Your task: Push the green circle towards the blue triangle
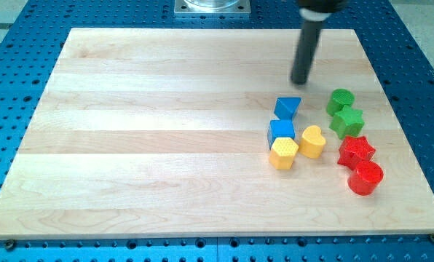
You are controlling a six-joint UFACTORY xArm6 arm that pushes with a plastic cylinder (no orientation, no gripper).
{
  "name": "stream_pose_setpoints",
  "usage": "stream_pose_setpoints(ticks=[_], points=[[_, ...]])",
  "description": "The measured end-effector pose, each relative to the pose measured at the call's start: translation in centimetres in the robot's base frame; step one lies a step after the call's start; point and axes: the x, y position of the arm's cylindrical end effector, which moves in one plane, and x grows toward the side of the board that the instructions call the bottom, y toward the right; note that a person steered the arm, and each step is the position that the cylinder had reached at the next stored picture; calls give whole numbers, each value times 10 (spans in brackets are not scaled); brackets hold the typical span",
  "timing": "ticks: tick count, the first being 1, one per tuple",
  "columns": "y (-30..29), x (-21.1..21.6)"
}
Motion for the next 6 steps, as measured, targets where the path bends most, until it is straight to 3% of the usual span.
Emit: stream_pose_setpoints(ticks=[1,2,3,4,6], points=[[56,-20],[110,20],[103,45],[60,61],[24,57]])
